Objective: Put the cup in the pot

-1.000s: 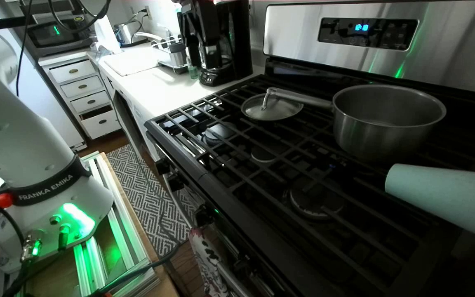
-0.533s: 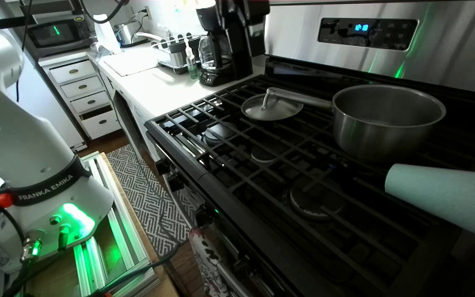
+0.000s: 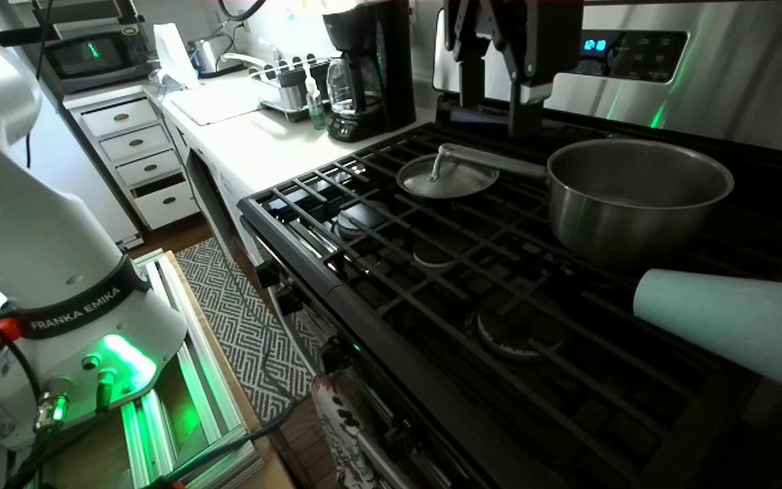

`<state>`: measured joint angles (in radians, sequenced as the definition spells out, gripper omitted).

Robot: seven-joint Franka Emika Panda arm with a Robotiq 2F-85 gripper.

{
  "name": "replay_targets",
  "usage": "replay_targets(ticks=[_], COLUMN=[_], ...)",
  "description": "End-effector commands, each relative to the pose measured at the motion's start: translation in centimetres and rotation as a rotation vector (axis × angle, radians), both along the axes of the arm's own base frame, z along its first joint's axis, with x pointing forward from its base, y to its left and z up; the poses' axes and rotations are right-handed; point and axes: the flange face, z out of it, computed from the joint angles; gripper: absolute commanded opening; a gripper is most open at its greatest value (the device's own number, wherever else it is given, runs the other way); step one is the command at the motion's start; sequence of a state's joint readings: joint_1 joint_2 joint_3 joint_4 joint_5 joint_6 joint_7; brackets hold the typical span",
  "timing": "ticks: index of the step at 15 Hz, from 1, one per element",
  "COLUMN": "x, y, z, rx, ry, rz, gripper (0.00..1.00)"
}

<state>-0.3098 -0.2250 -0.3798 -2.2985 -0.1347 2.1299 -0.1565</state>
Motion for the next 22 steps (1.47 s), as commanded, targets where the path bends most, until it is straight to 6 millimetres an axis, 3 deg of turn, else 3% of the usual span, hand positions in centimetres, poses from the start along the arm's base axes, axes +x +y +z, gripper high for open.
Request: replay_targets(ticks=[1, 7, 10, 11, 13, 16, 22], x=[0.8, 2.9, 4.5, 2.6, 3.2, 4.2, 6.6], y=[-1.0, -12.1, -15.8, -13.4, -14.1, -13.6, -15.4], z=[-0.2, -1.4, -2.6, -2.0, -3.0, -3.4, -7.7], rx=[-0.007, -0.073, -0.069, -0.076, -0.080, -0.104, -0.181], ry=[0.017, 0.162, 0.196, 0.162, 0.181, 0.148, 0.114], rz=[-0.022, -0.005, -0.060, -0.036, -0.039, 0.024, 0.142], gripper=[1.00, 1.00, 1.00, 1.00, 1.00, 1.00, 1.00])
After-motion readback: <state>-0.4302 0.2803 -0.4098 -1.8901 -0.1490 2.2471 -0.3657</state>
